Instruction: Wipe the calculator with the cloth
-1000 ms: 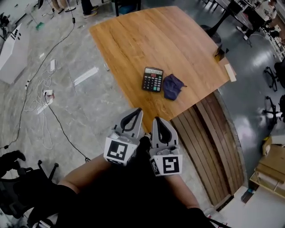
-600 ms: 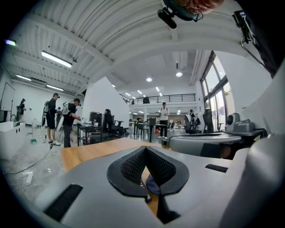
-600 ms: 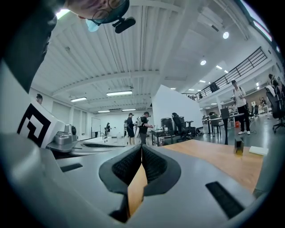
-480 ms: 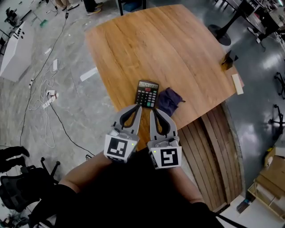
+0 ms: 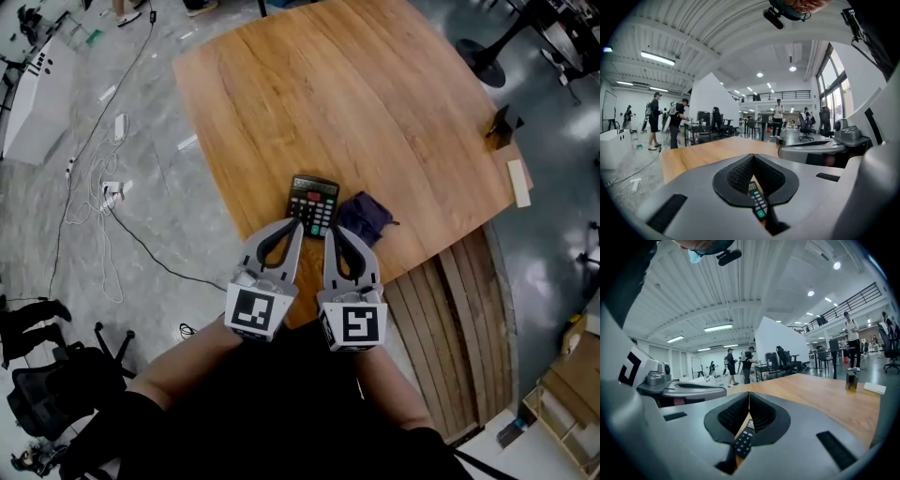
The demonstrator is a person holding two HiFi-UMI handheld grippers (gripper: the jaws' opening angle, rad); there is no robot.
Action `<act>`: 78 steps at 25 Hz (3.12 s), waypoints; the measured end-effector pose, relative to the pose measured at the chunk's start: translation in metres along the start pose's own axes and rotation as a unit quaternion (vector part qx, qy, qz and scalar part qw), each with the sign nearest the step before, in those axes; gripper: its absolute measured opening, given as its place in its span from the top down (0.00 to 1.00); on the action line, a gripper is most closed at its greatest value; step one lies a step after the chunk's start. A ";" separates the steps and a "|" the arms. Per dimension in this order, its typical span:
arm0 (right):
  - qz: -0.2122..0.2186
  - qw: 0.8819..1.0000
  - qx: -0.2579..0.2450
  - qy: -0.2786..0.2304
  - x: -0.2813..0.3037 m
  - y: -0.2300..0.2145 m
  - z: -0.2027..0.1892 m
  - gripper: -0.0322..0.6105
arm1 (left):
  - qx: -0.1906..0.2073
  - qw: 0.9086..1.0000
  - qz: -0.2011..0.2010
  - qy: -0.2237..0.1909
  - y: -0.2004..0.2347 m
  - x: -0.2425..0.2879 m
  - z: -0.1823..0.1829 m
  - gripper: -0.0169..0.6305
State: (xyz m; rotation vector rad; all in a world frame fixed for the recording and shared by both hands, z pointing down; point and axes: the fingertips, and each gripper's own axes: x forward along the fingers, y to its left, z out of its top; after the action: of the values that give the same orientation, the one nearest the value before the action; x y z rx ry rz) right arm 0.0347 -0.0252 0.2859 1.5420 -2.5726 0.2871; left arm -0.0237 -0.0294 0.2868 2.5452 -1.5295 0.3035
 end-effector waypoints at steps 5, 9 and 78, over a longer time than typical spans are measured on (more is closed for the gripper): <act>-0.030 0.999 -0.001 0.036 0.026 -0.016 -0.041 0.93 | -0.032 0.998 -0.028 0.035 0.016 0.031 -0.045 0.96; -0.045 0.996 -0.016 0.077 0.045 -0.025 -0.082 0.93 | -0.048 0.995 -0.047 0.068 0.028 0.051 -0.088 0.96; -0.121 0.963 0.011 0.240 0.087 -0.070 -0.236 0.93 | -0.133 0.951 -0.186 0.206 0.037 0.094 -0.220 0.64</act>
State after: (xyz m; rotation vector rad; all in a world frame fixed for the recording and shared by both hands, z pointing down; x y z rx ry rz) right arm 0.0589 -0.0784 0.5403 1.5418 -1.9998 0.5801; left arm -0.0341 -0.0751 0.5246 2.3025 -0.8575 0.4996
